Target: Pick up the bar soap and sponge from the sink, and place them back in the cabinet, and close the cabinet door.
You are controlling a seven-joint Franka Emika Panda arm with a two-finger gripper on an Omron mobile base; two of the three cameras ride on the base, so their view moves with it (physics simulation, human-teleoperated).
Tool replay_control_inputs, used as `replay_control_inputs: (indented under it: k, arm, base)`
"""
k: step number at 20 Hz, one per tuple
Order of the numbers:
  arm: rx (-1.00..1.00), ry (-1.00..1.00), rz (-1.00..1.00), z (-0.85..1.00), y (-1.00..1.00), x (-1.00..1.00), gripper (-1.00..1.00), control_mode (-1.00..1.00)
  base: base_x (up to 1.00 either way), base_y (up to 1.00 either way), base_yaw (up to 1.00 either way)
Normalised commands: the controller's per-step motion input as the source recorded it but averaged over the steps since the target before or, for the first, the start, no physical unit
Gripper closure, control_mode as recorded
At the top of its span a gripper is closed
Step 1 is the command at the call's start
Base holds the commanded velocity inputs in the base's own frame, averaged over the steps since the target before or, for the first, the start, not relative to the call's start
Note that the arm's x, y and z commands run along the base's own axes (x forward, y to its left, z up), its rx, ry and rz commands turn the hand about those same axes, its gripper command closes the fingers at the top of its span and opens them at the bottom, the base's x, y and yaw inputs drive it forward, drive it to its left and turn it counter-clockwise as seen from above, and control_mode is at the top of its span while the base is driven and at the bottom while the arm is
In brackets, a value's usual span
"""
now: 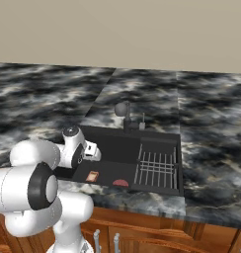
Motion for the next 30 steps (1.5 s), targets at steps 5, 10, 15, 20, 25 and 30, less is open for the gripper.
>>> replay_control_inputs:
  k: [5, 10, 15, 20, 25, 30]
  arm:
    - [0.00, 0.02, 0.00, -0.33, 0.01, 0.01, -1.00, -1.00]
    - [0.00, 0.02, 0.00, -0.34, 0.05, 0.07, -1.00, -1.00]
    - [0.00, 0.00, 0.00, -0.36, 0.05, 0.22, -1.00, -1.00]
    - [0.00, 0.00, 0.00, -0.30, 0.00, 0.24, -1.00, -1.00]
    - [0.00, 0.00, 0.00, -0.30, 0.00, 0.27, -1.00, -1.00]
    - [0.00, 0.00, 0.00, -0.32, 0.00, 0.30, -1.00, -1.00]
  base:
    - [0.00, 0.00, 0.00]
    - [0.00, 0.00, 0.00]
    - [0.00, 0.00, 0.00]
    - [0.00, 0.00, 0.00]
    - [0.00, 0.00, 0.00]
    - [0.00, 0.00, 0.00]
